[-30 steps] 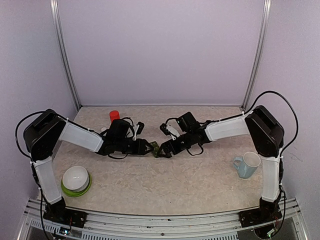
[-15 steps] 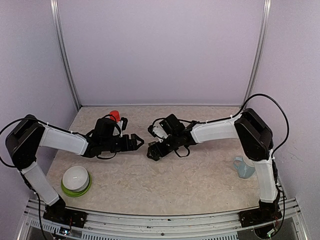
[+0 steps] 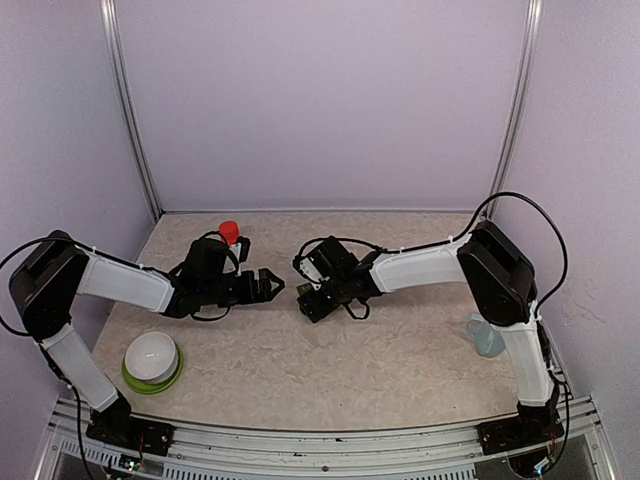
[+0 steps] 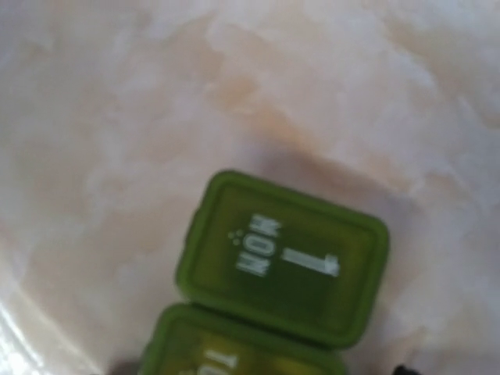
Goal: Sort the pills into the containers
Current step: Pick up the pill container from the center of the board, then open the lid of the pill container in the compartment.
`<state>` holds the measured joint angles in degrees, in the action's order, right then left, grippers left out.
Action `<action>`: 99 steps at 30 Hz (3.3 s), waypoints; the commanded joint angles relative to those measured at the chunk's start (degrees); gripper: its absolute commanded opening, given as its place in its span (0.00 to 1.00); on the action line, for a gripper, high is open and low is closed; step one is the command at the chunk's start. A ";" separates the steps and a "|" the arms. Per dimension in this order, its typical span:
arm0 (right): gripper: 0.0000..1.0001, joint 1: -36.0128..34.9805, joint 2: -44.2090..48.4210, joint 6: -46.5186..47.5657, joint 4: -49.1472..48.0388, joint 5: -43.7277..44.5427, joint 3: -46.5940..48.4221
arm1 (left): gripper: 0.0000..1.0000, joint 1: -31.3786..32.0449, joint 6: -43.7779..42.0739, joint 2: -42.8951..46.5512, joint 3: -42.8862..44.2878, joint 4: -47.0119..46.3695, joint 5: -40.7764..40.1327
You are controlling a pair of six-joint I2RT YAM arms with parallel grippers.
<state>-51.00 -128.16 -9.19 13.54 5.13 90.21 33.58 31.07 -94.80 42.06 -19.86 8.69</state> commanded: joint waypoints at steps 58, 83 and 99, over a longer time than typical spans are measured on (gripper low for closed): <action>0.40 0.35 22.75 30.74 0.88 -41.86 -15.93 | 0.99 5.35 -40.99 18.42 -15.30 -18.84 24.83; 0.40 1.31 23.77 33.25 2.91 -48.59 -15.37 | 0.87 9.11 -52.28 12.29 -6.83 -4.52 28.32; 0.39 1.54 23.40 33.76 3.88 -51.22 -14.85 | 0.69 10.32 -53.70 10.85 -5.43 -2.34 28.27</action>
<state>-49.82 -106.17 24.14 16.75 -44.36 74.28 43.31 -21.54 -83.09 34.46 -23.35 37.06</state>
